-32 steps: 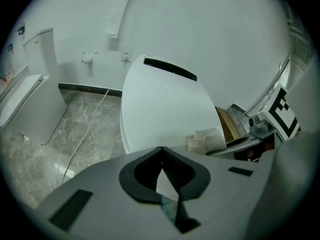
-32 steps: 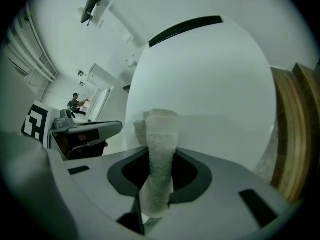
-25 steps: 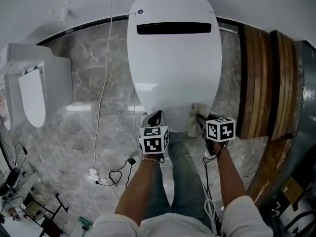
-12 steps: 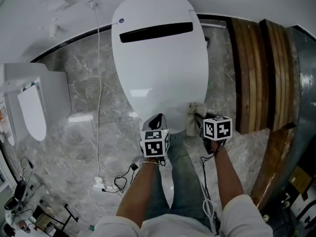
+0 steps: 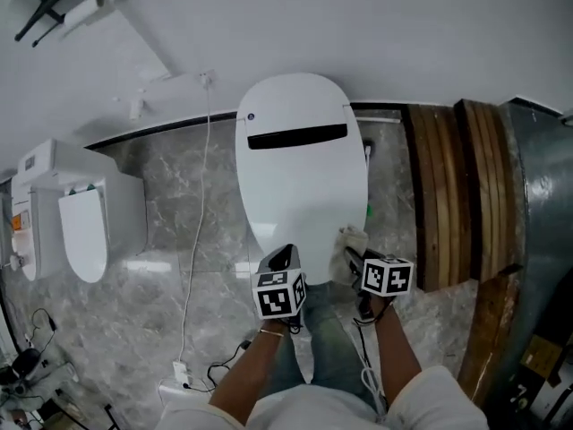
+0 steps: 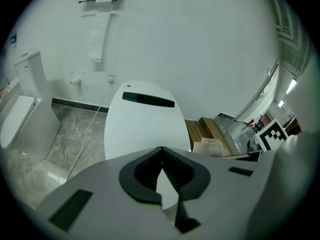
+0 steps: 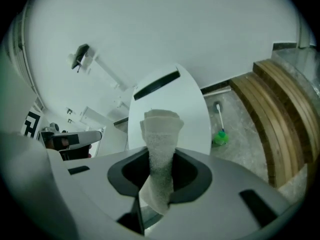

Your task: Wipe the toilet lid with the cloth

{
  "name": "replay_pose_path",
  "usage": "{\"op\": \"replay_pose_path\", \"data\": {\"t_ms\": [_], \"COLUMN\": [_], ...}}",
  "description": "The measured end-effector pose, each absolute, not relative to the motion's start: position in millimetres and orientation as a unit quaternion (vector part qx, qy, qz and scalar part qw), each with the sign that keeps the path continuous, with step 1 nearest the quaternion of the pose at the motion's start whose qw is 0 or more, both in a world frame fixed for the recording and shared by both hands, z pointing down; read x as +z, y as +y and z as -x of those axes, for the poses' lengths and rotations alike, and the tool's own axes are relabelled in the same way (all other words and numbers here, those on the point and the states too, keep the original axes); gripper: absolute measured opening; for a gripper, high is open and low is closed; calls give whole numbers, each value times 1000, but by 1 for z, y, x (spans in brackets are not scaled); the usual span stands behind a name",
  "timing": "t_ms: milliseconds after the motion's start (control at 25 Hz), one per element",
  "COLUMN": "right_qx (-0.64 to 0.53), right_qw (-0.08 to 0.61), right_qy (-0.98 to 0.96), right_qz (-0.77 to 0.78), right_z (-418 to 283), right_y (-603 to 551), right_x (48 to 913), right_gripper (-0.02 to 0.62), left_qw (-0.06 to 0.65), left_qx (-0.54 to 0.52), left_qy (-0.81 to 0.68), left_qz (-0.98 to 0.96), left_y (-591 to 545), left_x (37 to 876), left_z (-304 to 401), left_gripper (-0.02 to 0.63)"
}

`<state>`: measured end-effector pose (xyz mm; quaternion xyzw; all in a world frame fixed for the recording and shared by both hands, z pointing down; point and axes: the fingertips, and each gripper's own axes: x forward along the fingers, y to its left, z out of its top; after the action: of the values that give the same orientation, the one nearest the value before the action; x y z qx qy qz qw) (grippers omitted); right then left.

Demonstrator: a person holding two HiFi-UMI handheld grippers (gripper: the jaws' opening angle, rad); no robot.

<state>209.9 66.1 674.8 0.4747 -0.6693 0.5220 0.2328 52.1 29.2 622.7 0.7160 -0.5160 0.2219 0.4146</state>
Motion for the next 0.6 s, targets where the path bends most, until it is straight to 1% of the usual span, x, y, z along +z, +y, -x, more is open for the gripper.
{"op": "replay_pose_path", "data": {"t_ms": [200, 360, 480, 520, 600], "right_qx": [507, 481, 467, 463, 447], "right_qw": [176, 156, 128, 127, 148], "right_qy": [-694, -704, -707, -707, -710], "right_qz": [-481, -498, -515, -519, -525], "right_z": [-187, -180, -173, -170, -165], "right_y": [35, 20, 13, 13, 14], "right_x": [602, 549, 510, 500, 484], "right_gripper": [95, 95, 95, 95, 95], "left_qw": [407, 390, 367, 358, 341], "left_qx": [182, 168, 163, 164, 163], "left_qy": [-536, -547, -547, -547, -547], "left_qz": [-717, -722, -734, -739, -747], "left_y": [4, -2, -3, -3, -6], "left_x": [565, 523, 486, 474, 452], "left_z": [-37, -29, -22, -19, -16], "left_gripper": [14, 14, 14, 14, 14]}}
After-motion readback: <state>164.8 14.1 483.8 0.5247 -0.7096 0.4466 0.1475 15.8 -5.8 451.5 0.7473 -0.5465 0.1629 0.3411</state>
